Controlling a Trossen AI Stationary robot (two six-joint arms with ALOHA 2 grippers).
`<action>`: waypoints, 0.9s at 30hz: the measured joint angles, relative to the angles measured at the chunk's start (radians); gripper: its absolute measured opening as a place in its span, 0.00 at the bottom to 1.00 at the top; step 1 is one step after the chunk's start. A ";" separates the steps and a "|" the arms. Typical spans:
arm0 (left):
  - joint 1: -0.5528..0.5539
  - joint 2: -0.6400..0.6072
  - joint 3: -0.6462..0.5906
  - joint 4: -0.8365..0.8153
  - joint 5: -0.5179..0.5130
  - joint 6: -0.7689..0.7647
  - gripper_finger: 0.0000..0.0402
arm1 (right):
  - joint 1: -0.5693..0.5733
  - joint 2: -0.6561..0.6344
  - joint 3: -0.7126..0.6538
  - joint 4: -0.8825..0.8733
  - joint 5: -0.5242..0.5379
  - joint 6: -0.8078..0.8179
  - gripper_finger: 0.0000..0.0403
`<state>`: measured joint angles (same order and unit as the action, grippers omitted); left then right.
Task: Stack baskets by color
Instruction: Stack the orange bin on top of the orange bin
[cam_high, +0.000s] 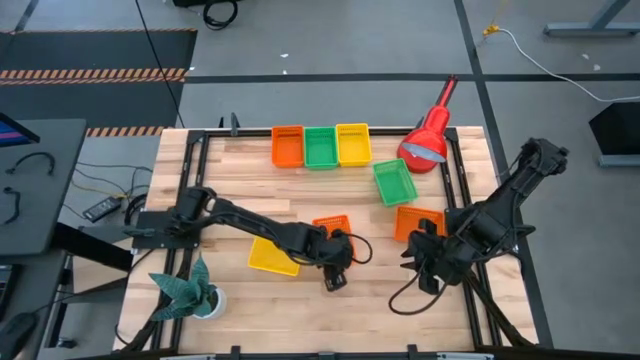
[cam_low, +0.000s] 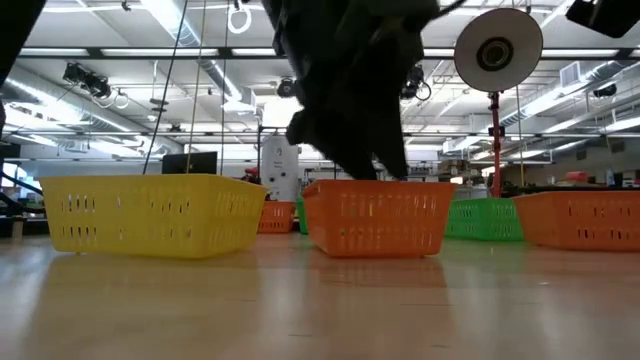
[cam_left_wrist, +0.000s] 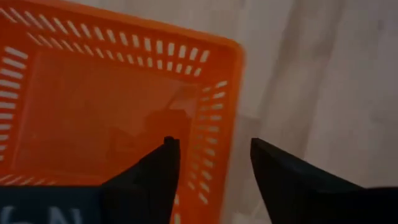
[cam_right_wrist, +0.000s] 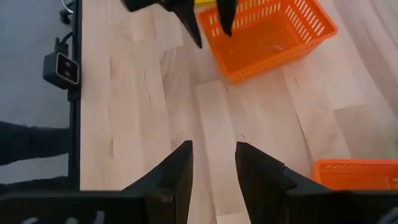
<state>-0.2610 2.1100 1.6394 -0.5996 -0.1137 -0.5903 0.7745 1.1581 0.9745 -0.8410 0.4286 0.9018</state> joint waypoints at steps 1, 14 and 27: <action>-0.001 0.005 0.000 0.005 -0.012 0.000 0.52 | 0.004 0.001 0.000 0.000 0.000 0.009 0.31; 0.018 0.050 0.000 0.017 -0.084 0.131 0.27 | 0.038 0.002 0.000 -0.023 0.065 0.099 0.31; 0.082 -0.106 -0.001 -0.207 -0.159 0.337 0.02 | -0.021 0.003 0.000 -0.008 0.139 0.230 0.31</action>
<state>-0.1792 2.0041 1.6382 -0.8064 -0.2725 -0.2531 0.7533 1.1610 0.9741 -0.8486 0.5678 1.1316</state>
